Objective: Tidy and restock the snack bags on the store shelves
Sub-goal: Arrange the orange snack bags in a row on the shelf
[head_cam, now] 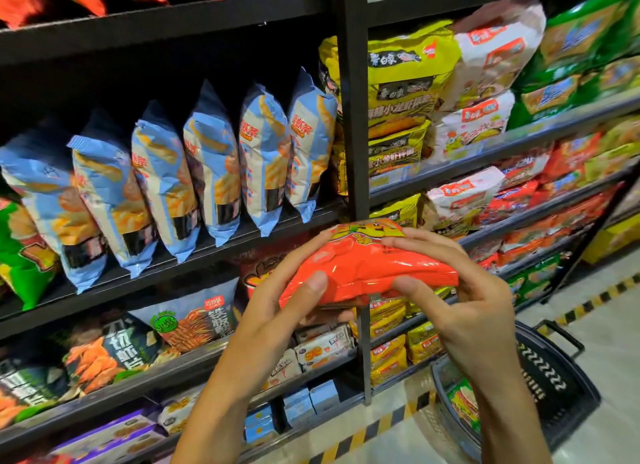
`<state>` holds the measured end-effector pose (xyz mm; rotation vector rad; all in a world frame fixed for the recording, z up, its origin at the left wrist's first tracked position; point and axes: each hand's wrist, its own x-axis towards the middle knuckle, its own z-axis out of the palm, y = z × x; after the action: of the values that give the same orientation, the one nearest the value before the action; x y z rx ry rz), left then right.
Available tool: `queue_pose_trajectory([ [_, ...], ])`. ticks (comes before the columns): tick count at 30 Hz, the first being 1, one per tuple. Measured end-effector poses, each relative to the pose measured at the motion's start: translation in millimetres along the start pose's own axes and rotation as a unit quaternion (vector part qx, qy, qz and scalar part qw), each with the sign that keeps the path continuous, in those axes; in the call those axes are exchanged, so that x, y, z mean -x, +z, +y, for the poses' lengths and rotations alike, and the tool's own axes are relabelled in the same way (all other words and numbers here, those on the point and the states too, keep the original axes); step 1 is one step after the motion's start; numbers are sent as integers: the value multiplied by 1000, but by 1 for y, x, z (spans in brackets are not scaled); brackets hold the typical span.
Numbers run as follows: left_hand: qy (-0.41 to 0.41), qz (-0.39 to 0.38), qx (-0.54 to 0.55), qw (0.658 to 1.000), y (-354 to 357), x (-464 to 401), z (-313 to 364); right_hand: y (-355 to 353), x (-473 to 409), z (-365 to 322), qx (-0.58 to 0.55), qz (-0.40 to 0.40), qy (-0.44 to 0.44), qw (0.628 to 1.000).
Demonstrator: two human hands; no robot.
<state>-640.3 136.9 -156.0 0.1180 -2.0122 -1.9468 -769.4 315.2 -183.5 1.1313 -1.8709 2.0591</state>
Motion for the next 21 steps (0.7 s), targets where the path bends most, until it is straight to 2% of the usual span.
queue_pose_trajectory([
  [4,-1,-29,7,1000,2,4,3,6,0,5,17,43,9,999],
  [9,-4,6,-2,1000,-2,4,1,4,-1,2,30,-67,27,997],
  [12,-4,-24,-39,999,-6,7,1,8,-1,5,26,-15,13,999],
  [15,-28,-42,-6,999,-2,7,1,18,0,1,-33,44,73,996],
  [21,-19,23,-4,1000,3,4,-5,34,2,1,-62,61,109,990],
])
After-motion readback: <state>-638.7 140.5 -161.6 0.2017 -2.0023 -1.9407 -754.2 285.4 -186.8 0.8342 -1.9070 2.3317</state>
